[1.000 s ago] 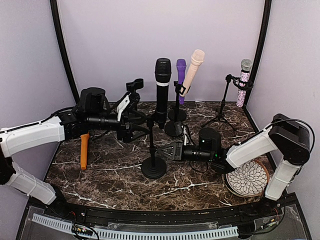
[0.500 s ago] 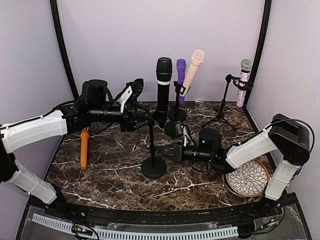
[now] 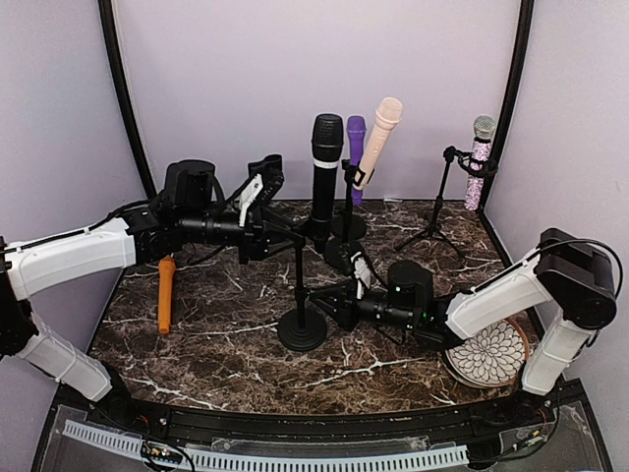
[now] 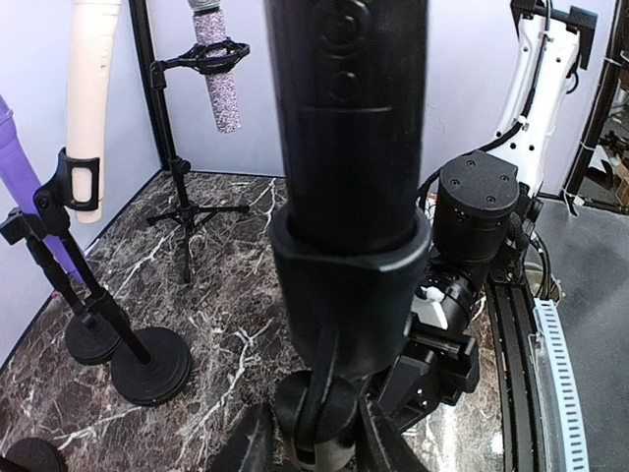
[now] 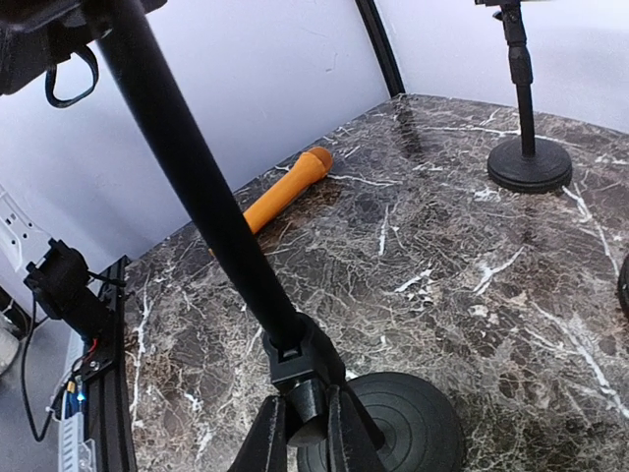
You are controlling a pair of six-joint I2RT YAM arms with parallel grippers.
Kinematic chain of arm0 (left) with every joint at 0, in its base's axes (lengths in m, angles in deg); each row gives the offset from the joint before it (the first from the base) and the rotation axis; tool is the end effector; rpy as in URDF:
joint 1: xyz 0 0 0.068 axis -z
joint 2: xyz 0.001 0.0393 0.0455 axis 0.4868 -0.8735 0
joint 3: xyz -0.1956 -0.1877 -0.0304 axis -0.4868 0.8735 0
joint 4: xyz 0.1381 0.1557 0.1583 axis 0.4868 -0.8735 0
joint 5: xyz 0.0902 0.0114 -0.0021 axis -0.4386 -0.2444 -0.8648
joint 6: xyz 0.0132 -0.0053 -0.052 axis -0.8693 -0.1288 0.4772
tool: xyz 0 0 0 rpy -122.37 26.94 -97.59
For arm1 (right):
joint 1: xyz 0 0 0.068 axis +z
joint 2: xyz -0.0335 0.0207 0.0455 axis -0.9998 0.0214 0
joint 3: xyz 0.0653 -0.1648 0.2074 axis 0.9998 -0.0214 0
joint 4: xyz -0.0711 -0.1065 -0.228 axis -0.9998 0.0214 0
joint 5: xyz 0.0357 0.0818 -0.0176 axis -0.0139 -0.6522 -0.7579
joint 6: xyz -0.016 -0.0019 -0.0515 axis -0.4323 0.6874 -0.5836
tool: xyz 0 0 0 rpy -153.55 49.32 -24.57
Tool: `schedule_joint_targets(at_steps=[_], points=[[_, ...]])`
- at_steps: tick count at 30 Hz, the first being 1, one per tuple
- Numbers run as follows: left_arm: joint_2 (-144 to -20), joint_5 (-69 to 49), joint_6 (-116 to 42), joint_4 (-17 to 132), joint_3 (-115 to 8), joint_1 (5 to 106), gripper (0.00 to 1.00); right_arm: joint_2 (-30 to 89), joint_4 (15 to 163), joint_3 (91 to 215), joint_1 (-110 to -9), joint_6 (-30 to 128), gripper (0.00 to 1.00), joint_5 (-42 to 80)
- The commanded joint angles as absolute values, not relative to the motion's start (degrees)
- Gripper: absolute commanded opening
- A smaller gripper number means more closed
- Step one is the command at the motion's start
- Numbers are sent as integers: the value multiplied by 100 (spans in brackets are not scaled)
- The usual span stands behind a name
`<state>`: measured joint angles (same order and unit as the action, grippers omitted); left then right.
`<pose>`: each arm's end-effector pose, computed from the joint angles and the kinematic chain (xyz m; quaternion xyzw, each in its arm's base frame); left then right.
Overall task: Remove the microphone from the stand
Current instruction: Unscrew the knob on the stand of the microphone stand.
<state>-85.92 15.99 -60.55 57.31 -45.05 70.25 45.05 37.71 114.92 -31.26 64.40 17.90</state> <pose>0.2307 -0.2280 0.3396 0.4971 0.5924 -0.3724 0.5131 0.1761 0.2866 0.1795 -0.2748 0.7057 0.4616 0.4619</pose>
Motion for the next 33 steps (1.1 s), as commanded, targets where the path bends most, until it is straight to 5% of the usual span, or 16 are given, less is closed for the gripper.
schedule_joint_targets(at_steps=[1, 4, 9, 14, 33], points=[[-8604, 1811, -6104, 5877, -4361, 7042, 30, 4420, 3695, 11228, -2960, 5733, 0, 2714], [-8595, 1860, -6117, 5897, -4316, 7039, 26, 4293, 3542, 11137, -2927, 5747, 3, 2928], [-8536, 1828, -6178, 5936, -4185, 7037, 26, 3796, 3574, 10967, -2901, 5990, 56, 3151], [-8514, 1854, -6163, 5973, -4123, 7043, 26, 3227, 3854, 10752, -2909, 6321, 77, 3307], [-8554, 1826, -6078, 6022, -4053, 7038, 25, 3452, 4272, 11128, -3493, 8772, 77, 1279]])
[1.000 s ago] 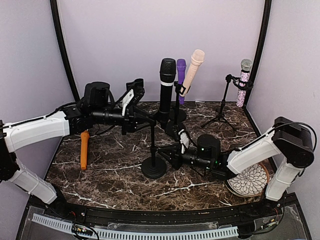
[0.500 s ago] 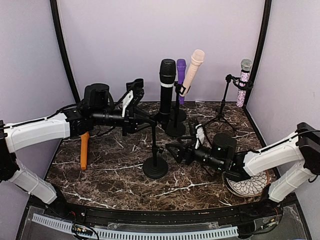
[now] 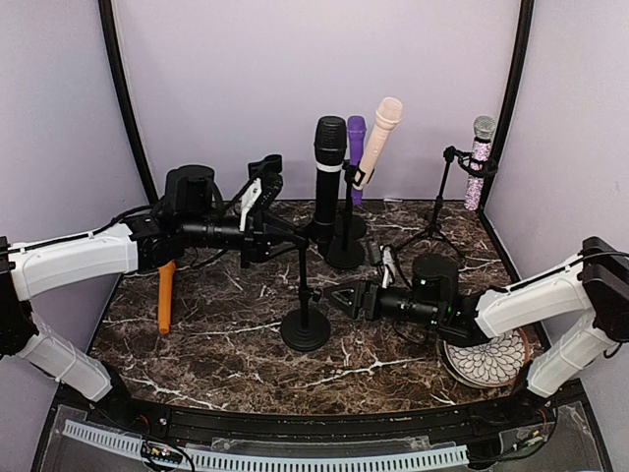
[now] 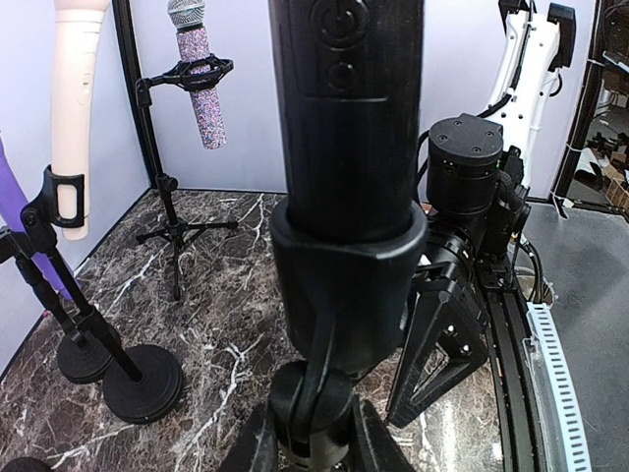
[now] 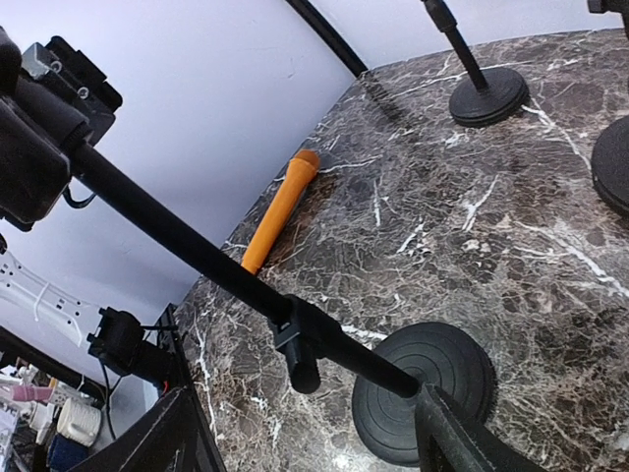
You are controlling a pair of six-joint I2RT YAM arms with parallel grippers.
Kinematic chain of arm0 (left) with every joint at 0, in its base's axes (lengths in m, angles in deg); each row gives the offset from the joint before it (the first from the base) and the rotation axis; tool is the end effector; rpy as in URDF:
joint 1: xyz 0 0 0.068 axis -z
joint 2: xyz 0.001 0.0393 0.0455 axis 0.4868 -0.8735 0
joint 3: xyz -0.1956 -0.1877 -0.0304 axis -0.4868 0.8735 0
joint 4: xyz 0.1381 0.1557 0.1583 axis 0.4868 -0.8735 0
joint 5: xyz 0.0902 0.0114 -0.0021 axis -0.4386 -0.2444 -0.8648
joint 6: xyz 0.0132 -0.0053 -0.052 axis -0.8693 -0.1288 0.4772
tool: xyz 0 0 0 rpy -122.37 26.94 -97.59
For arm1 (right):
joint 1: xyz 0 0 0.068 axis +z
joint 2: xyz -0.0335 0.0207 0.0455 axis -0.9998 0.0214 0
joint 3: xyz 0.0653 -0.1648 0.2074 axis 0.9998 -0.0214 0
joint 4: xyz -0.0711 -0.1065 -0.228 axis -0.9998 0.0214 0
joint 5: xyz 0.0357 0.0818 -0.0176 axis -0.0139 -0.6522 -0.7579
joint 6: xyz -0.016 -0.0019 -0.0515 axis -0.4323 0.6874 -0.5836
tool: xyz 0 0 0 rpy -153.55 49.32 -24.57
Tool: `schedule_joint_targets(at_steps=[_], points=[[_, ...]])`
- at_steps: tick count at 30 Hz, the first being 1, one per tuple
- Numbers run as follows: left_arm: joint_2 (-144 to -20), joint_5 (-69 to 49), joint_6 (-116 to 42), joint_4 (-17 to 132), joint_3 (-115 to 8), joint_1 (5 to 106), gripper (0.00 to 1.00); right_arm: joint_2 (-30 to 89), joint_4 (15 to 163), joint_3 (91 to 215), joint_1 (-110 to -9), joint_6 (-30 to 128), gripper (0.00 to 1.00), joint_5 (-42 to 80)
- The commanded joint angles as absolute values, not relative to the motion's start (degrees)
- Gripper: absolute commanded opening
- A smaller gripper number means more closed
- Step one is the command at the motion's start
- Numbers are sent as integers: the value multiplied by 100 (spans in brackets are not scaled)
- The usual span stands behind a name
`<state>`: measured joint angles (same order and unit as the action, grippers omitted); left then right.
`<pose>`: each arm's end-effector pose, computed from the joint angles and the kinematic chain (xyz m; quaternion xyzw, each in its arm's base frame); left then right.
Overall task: Remove the microphone from the stand
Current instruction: Unscrew the knob on the stand of the microphone stand.
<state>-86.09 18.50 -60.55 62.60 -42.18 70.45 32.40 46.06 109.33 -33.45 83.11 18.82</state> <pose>0.2290 -0.2297 0.3306 0.5064 0.5685 -0.3881 0.5194 0.1659 0.2483 0.2007 -0.1374 0.7522 0.5133 0.3895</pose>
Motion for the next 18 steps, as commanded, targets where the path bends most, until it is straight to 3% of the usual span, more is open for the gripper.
schedule_joint_targets(at_steps=[1, 6, 18], points=[[-8554, 1815, -6089, 6015, -4050, 7038, 25, 3522, 4169, 11145, -3513, 8806, 76, 1204], [-8545, 1791, -6088, 5998, -4054, 7041, 25, 3883, 4037, 11355, -3534, 8637, 68, 1031], [-8560, 1766, -6120, 5927, -4074, 7037, 25, 4269, 3671, 11566, -3551, 8452, 29, 833]])
